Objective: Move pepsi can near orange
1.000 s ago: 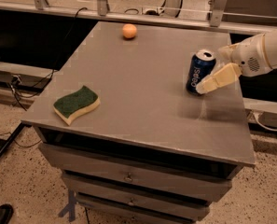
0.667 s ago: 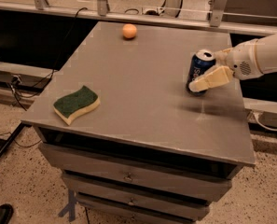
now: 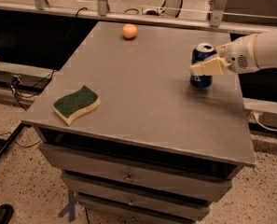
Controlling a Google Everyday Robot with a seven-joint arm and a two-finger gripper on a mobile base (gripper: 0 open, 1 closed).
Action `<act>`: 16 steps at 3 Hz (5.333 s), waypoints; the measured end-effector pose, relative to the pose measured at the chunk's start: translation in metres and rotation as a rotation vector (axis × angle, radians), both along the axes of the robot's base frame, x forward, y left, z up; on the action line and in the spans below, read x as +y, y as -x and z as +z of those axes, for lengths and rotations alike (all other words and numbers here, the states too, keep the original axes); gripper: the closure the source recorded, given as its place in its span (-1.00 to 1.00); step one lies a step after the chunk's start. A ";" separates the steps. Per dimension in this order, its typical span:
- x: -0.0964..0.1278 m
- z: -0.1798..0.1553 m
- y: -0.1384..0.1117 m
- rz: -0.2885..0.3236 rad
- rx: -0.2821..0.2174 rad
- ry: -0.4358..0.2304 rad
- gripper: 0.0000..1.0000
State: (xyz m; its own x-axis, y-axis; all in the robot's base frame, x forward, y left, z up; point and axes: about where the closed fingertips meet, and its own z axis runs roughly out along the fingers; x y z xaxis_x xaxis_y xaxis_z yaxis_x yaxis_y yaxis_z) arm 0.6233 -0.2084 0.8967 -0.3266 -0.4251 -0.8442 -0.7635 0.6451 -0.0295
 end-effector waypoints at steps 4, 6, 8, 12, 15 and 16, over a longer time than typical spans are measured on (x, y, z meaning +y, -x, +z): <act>0.001 0.041 -0.017 -0.004 -0.101 -0.053 1.00; 0.081 0.052 -0.084 -0.011 -0.190 -0.152 1.00; 0.135 0.040 -0.170 -0.091 -0.207 -0.198 1.00; 0.137 0.017 -0.267 -0.216 -0.155 -0.192 0.67; 0.143 0.006 -0.282 -0.206 -0.131 -0.198 -0.72; 0.141 0.005 -0.282 -0.193 -0.133 -0.193 -1.00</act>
Offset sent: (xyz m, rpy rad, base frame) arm 0.0093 -0.0100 0.0314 0.0296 -0.0718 -0.0147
